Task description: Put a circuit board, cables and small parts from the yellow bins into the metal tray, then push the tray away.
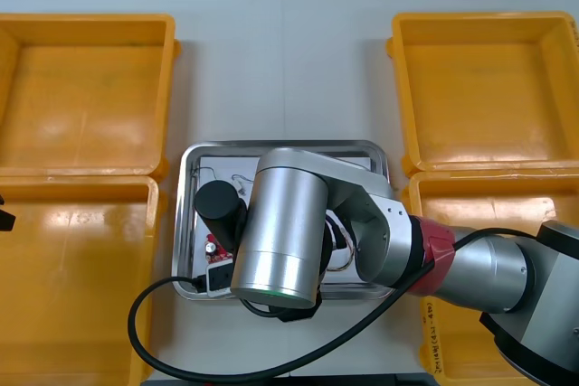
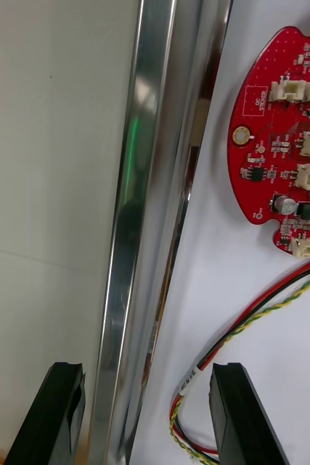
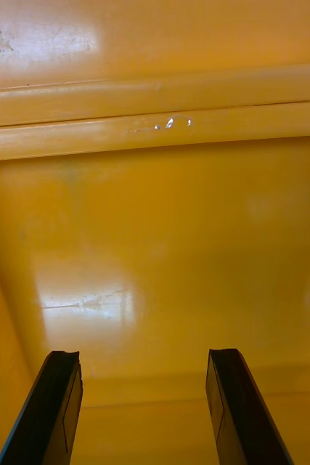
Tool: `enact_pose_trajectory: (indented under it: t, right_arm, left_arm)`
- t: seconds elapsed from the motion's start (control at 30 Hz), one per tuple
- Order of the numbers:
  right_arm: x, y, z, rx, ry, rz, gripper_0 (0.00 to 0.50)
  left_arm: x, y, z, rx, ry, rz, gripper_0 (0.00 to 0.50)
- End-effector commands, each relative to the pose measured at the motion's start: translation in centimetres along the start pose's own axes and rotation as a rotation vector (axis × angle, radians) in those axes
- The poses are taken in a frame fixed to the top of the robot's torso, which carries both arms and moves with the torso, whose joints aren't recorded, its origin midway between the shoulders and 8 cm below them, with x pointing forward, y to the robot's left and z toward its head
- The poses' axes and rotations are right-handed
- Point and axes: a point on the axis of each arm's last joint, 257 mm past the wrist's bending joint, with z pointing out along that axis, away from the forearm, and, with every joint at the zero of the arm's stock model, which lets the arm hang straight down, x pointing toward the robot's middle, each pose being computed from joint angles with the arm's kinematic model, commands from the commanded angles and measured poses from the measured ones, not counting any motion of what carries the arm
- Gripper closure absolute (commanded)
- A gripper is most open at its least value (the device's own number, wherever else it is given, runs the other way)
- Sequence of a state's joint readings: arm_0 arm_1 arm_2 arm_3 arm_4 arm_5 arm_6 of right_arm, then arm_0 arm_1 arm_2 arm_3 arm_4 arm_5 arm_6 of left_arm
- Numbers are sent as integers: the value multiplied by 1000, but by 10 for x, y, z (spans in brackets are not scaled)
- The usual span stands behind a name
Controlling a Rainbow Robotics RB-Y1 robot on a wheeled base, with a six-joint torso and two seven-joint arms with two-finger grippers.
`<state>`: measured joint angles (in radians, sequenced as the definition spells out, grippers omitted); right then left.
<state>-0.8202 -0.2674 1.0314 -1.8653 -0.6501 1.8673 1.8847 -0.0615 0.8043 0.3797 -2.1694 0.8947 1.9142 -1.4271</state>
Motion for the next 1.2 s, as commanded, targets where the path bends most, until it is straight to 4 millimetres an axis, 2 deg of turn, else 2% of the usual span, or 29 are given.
enact_pose_trajectory:
  t: [0.03,0.4,1.2]
  right_arm:
    - [-22,-2,-6,49,-18,-20,0]
    - [-30,17,5,49,-11,44,0]
    - [-35,15,31,101,2,69,0]
  left_arm:
    - [2,4,-6,-15,-18,-22,0]
    - [2,4,-6,-15,-18,-22,0]
    - [2,4,-6,-15,-18,-22,0]
